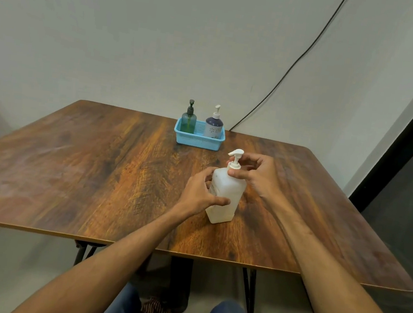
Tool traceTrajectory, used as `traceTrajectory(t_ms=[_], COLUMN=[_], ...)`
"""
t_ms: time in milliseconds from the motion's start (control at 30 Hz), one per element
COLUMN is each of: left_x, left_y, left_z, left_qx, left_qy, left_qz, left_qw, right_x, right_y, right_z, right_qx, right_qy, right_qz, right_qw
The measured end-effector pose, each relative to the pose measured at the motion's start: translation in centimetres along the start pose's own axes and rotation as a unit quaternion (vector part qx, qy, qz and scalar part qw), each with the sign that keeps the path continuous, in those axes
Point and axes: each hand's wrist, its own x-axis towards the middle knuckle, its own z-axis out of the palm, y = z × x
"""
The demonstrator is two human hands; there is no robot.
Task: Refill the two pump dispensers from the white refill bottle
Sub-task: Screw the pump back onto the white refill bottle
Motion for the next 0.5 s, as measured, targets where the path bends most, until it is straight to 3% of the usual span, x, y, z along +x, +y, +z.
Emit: traceTrajectory(t_ms=[133,300,500], left_x=[-0.2,-0.7,-1.4], left_y=[-0.1,0.0,0.5], left_z=[0.3,0.7,1.6], left_qx=[0.001,0.011,0.02], left_qy=[0.018,0.054,0.114], left_qz=[0.008,0.004,-0.003], left_qw=[1.0,0.998,0.993], right_x=[-0.4,-0.7,-1.5], right_y=[0.3,0.8,0.5], right_z=[0.2,1.9,2.6], right_qx=[-0.002,-0.011,-0.007], right_qy=[-0.015,0.069,0.108], right_qz=[0.001,0.005,0.013], right_qw=[1.0,0.998,0.994])
